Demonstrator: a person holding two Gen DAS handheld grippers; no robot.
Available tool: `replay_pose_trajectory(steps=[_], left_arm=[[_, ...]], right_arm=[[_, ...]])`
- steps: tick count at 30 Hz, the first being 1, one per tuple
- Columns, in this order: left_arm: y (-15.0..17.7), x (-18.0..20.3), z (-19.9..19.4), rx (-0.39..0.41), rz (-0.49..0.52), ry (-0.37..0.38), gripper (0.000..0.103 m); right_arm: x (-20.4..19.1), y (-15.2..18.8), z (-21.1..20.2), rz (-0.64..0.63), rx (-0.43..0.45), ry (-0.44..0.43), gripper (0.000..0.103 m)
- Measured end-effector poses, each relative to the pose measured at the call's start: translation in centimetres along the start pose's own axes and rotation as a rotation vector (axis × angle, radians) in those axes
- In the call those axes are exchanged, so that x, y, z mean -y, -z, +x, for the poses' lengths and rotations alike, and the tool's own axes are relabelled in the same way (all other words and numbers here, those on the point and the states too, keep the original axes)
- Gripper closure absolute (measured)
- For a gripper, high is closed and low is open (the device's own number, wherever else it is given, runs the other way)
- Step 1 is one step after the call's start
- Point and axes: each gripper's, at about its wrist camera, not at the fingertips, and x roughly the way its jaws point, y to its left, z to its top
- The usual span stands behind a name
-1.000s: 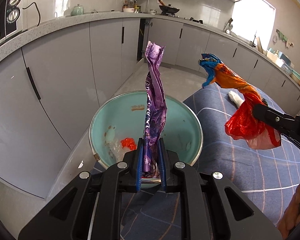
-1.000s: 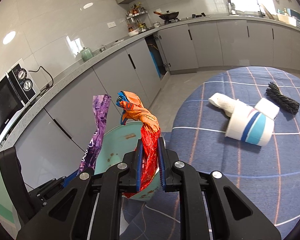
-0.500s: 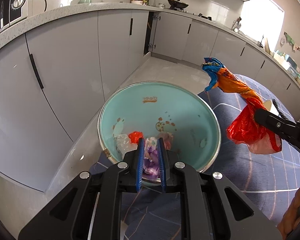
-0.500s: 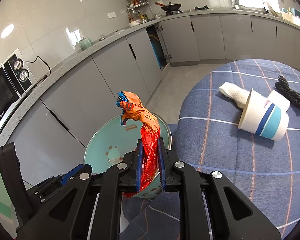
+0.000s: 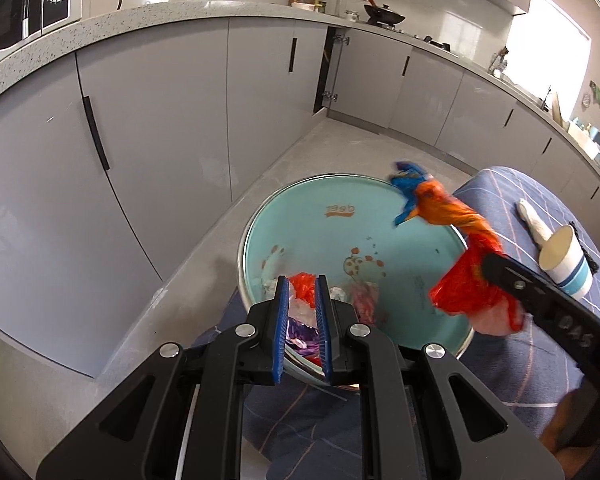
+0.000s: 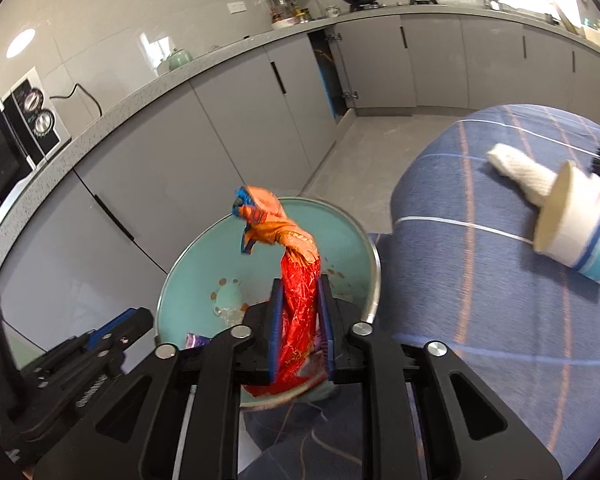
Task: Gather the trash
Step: 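Carry both wrappers over the teal bucket and open both tools to drop them, then move both open tools back toward the paper cup and black net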
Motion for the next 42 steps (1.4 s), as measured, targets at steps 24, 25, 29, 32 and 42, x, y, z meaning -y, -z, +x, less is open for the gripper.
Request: replay_pose_trajectory(steps=[24,25,29,32,42], left_arm=[[-0.1,3.1,-2.0,0.052,0.038,-0.093,0.011],[-0.1,3.1,-2.2,0.056,0.035,-0.096,0.009],[0.0,3.7,-2.9,0.062,0.033,-0.111,0.006],[0.1,4.5,-3.4,0.067,0.046,-0.116,0.006],[0.7,8.1,-4.6,0.079,0.112,-0.068,0.006]], right_arm=[[3.7,0.8,-5.3,0.072,0.074,0.052,0.036],[3.9,0.8,-5.6,0.073,0.080,0.054,0.034],[4.7,1.0,-7.2,0.092,0.106,0.071,0.025],[5.7,1.1,-8.0,0.120,0.114,0.080,0.024],[8.6,1.6,-10.8,0.172,0.151,0.125,0.024]])
